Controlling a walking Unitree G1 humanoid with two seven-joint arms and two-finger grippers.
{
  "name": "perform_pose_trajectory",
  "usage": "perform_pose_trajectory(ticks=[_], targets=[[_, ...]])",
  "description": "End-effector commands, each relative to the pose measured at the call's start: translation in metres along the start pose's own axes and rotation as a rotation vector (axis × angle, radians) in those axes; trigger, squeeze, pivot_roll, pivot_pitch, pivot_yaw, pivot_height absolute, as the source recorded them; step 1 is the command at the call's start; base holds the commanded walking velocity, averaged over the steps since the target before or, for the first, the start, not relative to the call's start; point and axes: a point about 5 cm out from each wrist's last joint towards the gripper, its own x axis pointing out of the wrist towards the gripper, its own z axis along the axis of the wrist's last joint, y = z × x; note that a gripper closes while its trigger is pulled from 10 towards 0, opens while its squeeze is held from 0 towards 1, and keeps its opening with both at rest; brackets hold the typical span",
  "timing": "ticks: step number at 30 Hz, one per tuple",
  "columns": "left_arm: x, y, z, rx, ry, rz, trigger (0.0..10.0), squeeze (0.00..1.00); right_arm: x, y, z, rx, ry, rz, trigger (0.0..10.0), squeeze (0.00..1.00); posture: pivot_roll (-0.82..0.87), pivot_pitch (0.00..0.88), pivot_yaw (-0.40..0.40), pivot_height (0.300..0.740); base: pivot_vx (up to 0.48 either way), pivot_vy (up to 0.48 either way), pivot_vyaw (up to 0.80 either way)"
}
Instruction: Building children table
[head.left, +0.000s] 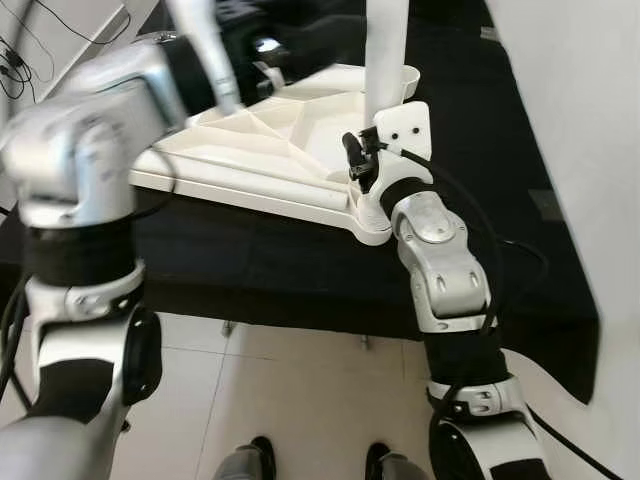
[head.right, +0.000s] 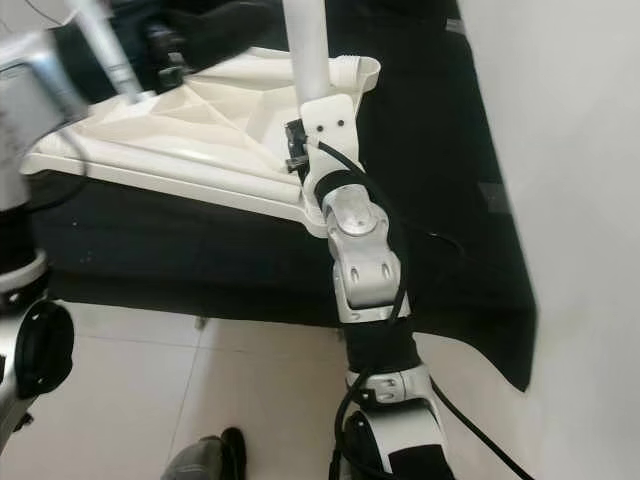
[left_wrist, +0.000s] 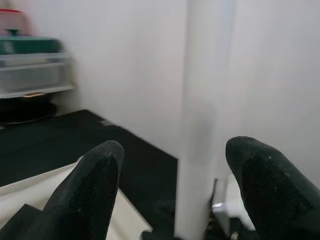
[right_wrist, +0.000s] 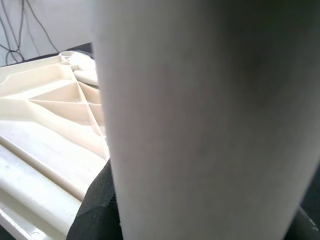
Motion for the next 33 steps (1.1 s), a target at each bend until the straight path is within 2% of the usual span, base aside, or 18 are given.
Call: perform_pose_trajectory(ticks=[1,3,6,9,11,14,18,21,26,27,31,32,33], targets=[[-0.017,0.001,-0.003,0.008,0.016,0.08,10.0,0.0,-0.006,-0.004,-0.036,0.057,0.168,-0.017,10.0,0.0,0.03,0.214,-0.01,0.74,0.0,0.0,0.0],[-0.028,0.002,-0.013,-0.002,0.037,0.153,10.0,0.0,-0.007,-0.008,-0.037,0.079,0.166,-0.033,10.0,0.0,0.03,0.214,-0.01,0.74,0.0,0.0,0.0],[-0.031,0.002,-0.017,-0.003,0.048,0.177,10.0,0.0,-0.008,-0.009,-0.037,0.087,0.166,-0.04,10.0,0.0,0.03,0.214,-0.009,0.74,0.0,0.0,0.0],[-0.041,0.0,-0.03,-0.028,0.079,0.244,10.0,0.0,-0.008,-0.013,-0.038,0.131,0.156,-0.062,10.0,0.0,0.03,0.214,-0.004,0.74,0.0,0.0,0.0],[-0.041,0.0,-0.03,-0.028,0.079,0.244,10.0,0.0,-0.008,-0.013,-0.038,0.131,0.156,-0.062,10.0,0.0,0.03,0.214,-0.004,0.74,0.0,0.0,0.0],[-0.047,-0.008,-0.047,-0.054,0.136,0.283,10.0,0.0,-0.01,-0.016,-0.038,0.214,0.131,-0.076,10.0,0.0,0.03,0.217,0.002,0.74,0.0,0.0,0.0],[-0.05,-0.011,-0.051,-0.064,0.146,0.293,10.0,0.0,-0.011,-0.014,-0.037,0.281,0.102,-0.055,10.0,0.0,0.03,0.218,0.005,0.74,0.0,0.0,0.0],[-0.053,-0.009,-0.056,-0.074,0.151,0.304,10.0,0.0,-0.013,-0.008,-0.035,0.394,0.047,-0.007,10.0,0.0,0.03,0.218,0.009,0.74,0.0,0.0,0.0],[-0.052,-0.007,-0.06,-0.079,0.158,0.307,10.0,0.0,-0.015,-0.004,-0.03,0.432,-0.006,0.051,10.0,0.0,0.03,0.219,0.012,0.74,0.0,0.0,0.0],[-0.051,-0.008,-0.062,-0.084,0.159,0.307,10.0,0.0,-0.017,0.0,-0.023,0.382,-0.058,0.121,10.0,0.0,0.03,0.22,0.014,0.74,0.0,0.0,0.0],[-0.05,-0.009,-0.063,-0.083,0.163,0.305,10.0,0.0,-0.018,0.002,-0.019,0.357,-0.089,0.159,10.0,0.0,0.03,0.22,0.014,0.74,0.0,0.0,0.0],[-0.05,-0.01,-0.064,-0.085,0.163,0.306,10.0,0.0,-0.017,0.001,-0.017,0.365,-0.103,0.167,10.0,0.0,0.04,0.22,0.013,0.74,0.0,0.0,0.0],[-0.048,-0.012,-0.064,-0.088,0.159,0.302,10.0,0.0,-0.016,-0.002,-0.008,0.415,-0.148,0.178,10.0,0.0,0.04,0.219,0.011,0.74,0.0,0.0,0.0]])
